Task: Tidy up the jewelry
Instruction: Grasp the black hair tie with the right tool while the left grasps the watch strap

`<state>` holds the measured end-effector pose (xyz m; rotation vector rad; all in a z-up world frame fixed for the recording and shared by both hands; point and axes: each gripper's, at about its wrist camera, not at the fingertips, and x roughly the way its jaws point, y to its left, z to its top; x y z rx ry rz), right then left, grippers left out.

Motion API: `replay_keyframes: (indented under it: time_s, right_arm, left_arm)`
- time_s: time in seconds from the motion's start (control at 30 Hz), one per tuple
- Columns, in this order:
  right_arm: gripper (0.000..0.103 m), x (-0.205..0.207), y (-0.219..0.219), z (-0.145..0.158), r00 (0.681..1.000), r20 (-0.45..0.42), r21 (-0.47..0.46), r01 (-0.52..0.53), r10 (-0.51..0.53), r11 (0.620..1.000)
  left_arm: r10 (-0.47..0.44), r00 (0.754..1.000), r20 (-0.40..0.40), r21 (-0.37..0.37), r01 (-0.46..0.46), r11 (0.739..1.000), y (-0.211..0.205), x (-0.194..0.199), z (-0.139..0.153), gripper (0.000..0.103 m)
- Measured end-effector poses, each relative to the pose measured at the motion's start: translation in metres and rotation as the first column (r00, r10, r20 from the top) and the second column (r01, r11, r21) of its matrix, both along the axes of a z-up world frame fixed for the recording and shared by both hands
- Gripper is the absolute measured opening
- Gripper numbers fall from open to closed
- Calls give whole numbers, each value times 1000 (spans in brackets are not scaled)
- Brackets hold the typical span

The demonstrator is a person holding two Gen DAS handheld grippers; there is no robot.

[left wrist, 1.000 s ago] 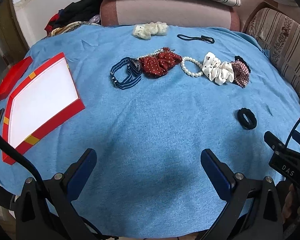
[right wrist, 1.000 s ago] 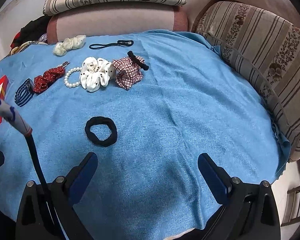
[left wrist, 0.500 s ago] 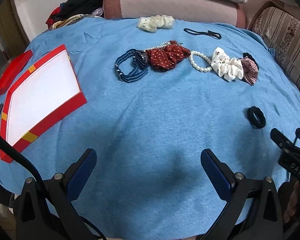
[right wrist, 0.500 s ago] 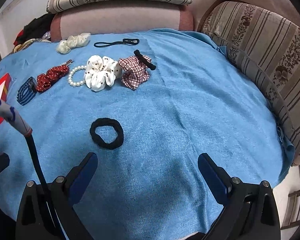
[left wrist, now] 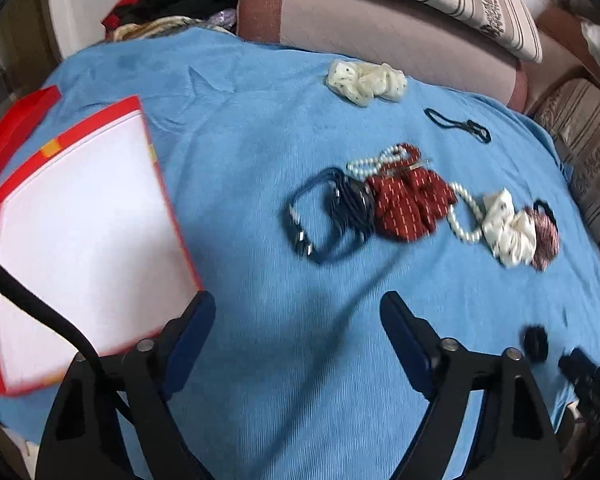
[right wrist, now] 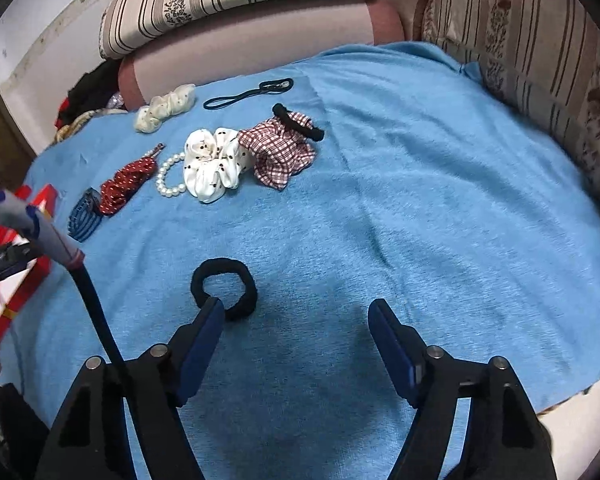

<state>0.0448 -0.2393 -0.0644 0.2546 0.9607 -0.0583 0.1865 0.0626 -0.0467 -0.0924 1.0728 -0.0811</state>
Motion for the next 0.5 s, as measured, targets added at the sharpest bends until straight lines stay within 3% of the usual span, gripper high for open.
replay_keyframes:
  time_s: [0.2, 0.5]
  right_arm:
    - [79, 7, 1, -5, 998, 19, 93, -57, 56, 994]
    - [64, 32, 18, -23, 993, -24, 85, -111, 113, 990]
  left_arm:
    - [-19, 999, -44, -58, 16, 998, 3, 39, -18, 83]
    - [-58, 995, -76, -87, 52, 995, -7, 71, -39, 83]
